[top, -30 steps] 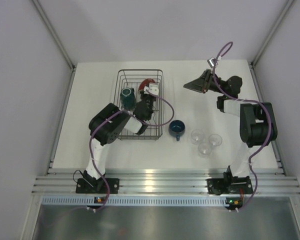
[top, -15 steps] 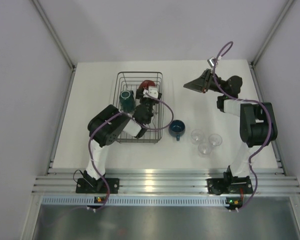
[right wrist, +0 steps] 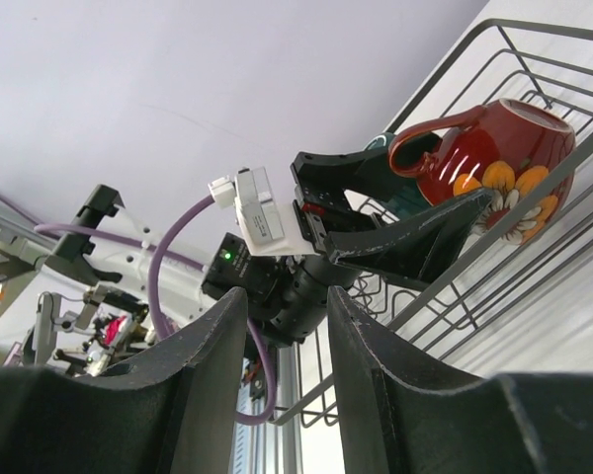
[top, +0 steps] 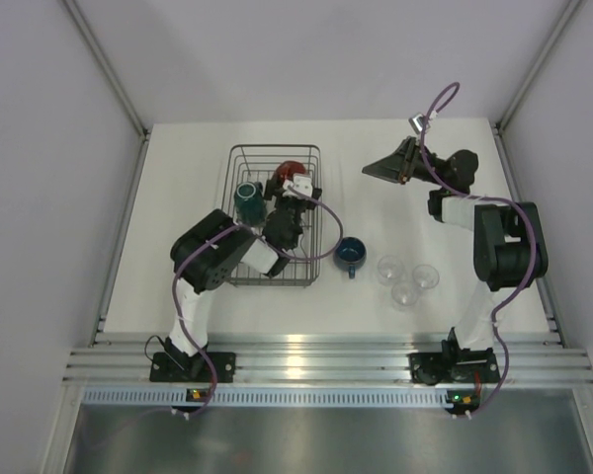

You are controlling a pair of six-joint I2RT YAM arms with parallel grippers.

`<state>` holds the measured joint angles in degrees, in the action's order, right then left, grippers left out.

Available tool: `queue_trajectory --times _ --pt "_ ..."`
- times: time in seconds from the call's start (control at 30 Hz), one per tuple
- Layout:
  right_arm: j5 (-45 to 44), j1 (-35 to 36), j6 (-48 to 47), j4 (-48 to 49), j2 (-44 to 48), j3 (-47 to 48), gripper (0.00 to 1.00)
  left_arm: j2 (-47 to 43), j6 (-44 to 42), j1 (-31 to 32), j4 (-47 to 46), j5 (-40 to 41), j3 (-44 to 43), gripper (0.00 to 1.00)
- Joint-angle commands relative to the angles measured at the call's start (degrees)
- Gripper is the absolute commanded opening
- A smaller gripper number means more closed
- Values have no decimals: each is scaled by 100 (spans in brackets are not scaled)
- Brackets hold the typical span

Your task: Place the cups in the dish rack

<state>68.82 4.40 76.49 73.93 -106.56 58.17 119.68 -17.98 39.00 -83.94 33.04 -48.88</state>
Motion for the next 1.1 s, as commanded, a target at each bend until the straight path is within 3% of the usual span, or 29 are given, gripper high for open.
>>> queue_trajectory --times 0.0,0.43,0.77,0.83,0.87,0.93,0.97,1.0,1.07 --pt "0 69 -152 2415 -14 168 39 -338 -101 20 -1327 414 335 91" --pt "53 105 -213 2415 -31 63 39 -1534 -707 37 -1239 160 107 97" --pt "88 113 -248 2415 -14 -16 39 -2192 -322 37 -388 -157 143 98" --pt "97 113 -266 2415 -14 -34 39 -2492 -85 28 743 -349 -85 98" --pt "97 113 -266 2415 -14 -43 39 -2745 430 -59 2401 -759 -608 98" --pt "88 113 -240 2415 -22 -51 39 -2801 1474 -287 4419 -1358 -1628 98" --pt "88 113 -231 2415 -22 -52 39 -2722 1734 -593 5283 -1796 -2851 97" --pt "88 122 -213 2415 -22 -52 39 -2504 1780 -717 6797 -2236 -3403 97" --pt "79 113 -178 2407 21 -95 39 -2266 1852 -885 7871 -2617 -4414 97"
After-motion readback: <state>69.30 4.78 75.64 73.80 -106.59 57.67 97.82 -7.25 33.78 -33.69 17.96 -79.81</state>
